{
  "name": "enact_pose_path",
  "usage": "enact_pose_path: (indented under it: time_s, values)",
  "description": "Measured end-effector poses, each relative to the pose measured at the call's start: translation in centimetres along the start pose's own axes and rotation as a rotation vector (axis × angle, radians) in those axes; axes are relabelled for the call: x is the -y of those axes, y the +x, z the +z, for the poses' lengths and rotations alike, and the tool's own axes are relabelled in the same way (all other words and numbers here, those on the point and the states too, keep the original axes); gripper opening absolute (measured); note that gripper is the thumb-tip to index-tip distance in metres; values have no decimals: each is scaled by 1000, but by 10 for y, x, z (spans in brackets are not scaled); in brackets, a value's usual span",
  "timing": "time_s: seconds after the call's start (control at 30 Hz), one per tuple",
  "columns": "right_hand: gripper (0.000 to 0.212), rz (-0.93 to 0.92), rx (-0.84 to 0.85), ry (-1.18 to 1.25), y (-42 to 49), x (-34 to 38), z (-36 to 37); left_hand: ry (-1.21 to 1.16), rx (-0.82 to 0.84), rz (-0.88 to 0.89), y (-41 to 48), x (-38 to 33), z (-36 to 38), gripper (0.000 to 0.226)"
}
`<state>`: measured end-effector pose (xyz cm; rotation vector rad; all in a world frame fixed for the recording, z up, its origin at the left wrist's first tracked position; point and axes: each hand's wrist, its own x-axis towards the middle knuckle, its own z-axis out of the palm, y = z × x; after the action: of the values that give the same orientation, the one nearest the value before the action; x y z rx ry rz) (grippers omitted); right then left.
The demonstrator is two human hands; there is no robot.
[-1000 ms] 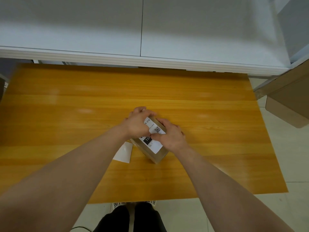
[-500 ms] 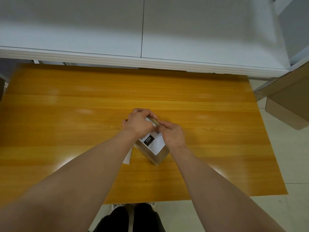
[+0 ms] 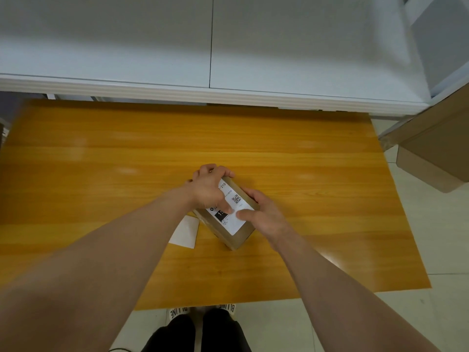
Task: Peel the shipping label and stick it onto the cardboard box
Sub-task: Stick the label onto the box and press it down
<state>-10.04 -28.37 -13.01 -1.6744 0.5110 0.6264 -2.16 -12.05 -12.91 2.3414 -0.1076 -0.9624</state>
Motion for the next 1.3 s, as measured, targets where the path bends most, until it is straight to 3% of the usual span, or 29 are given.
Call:
enact_pose_path:
  time_s: [0.23,0.5,0.83,1.0,1.1,1.3]
  values:
    - [67,-22,2,55,2,-7,0,140,-74,-11,-1,-6,8,85]
    - [48,24,-30,236,4,-11,-3,136,-161,-54,1,-12,17,70]
    - [36,31,-48,205,9,-14,-3,159,-189,-79,3,-14,20,65]
    - [35,6,-14,194,9,-18,-12,144,-181,-87,2,-14,21,64]
    - [46,-19,73,167,8,-20,-17,155,-182,-84,2,-14,20,65]
    - [43,10,31,218,11,-21,-15,172,-187,-68,3,-14,21,64]
